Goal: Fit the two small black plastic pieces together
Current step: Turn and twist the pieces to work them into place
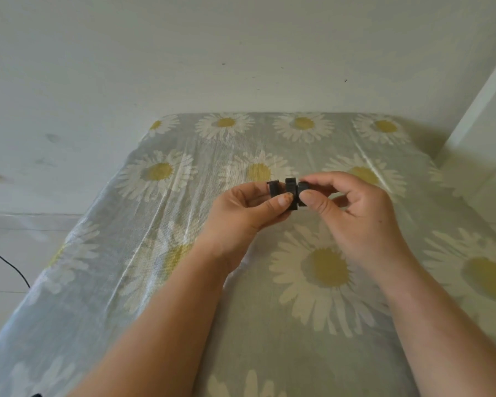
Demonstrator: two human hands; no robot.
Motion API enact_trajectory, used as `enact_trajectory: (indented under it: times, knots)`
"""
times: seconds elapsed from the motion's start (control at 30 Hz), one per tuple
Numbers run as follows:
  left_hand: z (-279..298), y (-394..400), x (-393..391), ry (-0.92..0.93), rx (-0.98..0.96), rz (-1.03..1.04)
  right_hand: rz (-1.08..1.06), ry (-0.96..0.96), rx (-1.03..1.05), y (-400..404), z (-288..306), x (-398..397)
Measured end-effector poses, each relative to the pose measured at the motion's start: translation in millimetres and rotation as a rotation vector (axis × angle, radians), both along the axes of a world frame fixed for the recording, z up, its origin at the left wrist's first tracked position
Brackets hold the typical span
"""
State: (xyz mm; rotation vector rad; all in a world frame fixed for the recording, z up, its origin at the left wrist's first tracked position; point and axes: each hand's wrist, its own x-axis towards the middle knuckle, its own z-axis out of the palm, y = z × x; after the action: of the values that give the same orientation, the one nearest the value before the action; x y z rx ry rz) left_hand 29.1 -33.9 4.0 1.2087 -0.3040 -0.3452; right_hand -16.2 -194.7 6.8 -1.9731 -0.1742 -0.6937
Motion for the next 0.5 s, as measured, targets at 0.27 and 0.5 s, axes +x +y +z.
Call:
enact_trajectory:
  times: [0.27, 0.5]
  knots:
    - [0.5, -2.8, -3.1, -0.060, 0.003, -0.020, -0.007, -0.020, 0.002, 0.7, 2.2, -1.6]
    - [-0.6, -4.3, -5.3, -0.087, -0.033, -0.036, 0.068, 0.017, 0.089, -0.1, 3.2, -1.9]
